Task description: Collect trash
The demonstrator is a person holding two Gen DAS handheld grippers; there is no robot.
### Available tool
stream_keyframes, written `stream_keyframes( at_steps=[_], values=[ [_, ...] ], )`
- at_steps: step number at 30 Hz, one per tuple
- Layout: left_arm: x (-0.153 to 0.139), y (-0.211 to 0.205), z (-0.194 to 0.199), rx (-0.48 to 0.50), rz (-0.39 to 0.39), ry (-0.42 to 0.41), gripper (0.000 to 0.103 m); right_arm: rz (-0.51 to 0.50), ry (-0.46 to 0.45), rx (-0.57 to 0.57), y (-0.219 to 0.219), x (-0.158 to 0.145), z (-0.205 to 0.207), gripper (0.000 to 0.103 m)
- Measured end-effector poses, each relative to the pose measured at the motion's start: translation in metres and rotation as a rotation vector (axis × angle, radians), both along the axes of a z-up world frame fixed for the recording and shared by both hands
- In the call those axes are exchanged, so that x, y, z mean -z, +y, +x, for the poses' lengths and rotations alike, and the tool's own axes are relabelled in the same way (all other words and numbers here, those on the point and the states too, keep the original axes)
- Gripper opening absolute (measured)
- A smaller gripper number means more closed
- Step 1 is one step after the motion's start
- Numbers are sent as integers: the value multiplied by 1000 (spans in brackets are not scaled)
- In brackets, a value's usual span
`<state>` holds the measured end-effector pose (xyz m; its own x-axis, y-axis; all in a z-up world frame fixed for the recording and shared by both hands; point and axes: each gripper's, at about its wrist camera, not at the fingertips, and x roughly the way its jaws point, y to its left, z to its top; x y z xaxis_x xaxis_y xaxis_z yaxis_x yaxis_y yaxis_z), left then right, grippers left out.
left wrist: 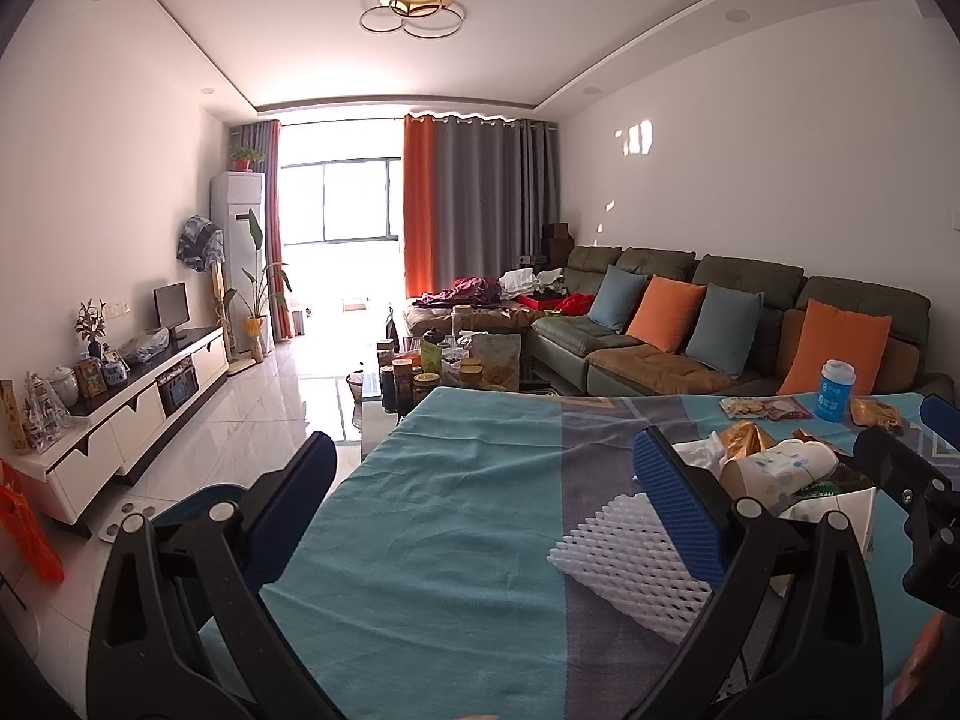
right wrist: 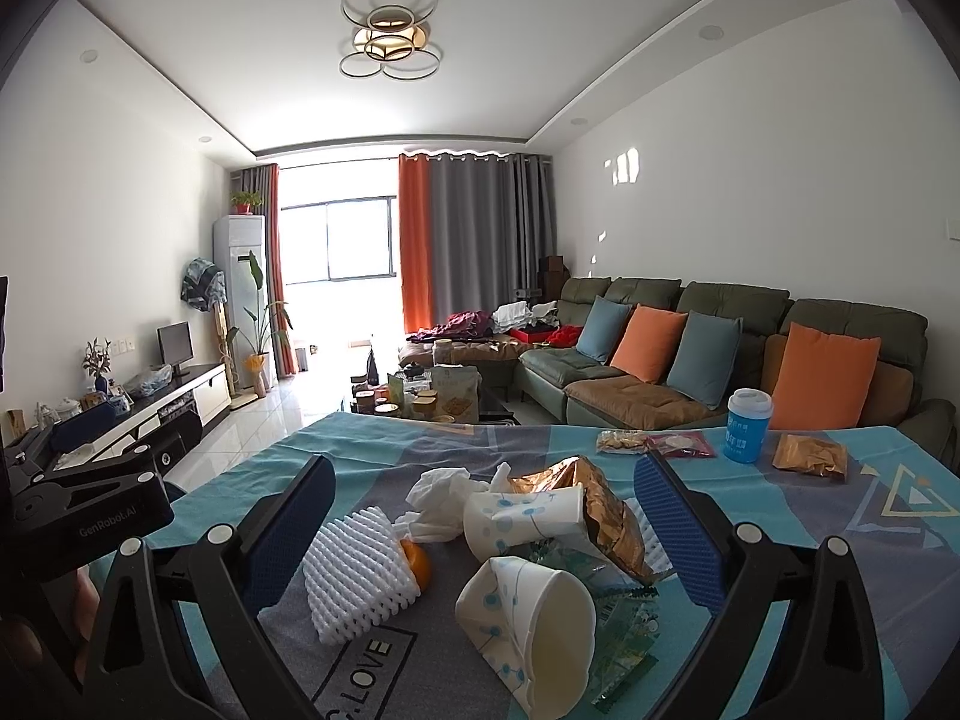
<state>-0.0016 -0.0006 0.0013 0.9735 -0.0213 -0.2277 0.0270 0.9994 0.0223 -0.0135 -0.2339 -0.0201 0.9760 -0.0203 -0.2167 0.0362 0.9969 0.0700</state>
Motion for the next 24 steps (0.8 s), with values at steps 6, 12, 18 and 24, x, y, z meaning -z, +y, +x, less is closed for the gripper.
stream_keyframes(
  at_steps=[6, 12, 18, 24],
  values=[
    [5, -2, 4, 24, -1, 23, 97, 13, 19, -8, -3, 4, 3, 96],
    [21, -9, 23, 141, -16, 142, 97, 53, 93, -24, -17, 17, 5, 96],
    [48, -34, 37, 280, 28, 243, 97, 93, 181, -42, -30, 32, 1, 78],
    [69, -63, 38, 366, 109, 280, 95, 138, 265, -79, -35, 48, -4, 52]
  ],
)
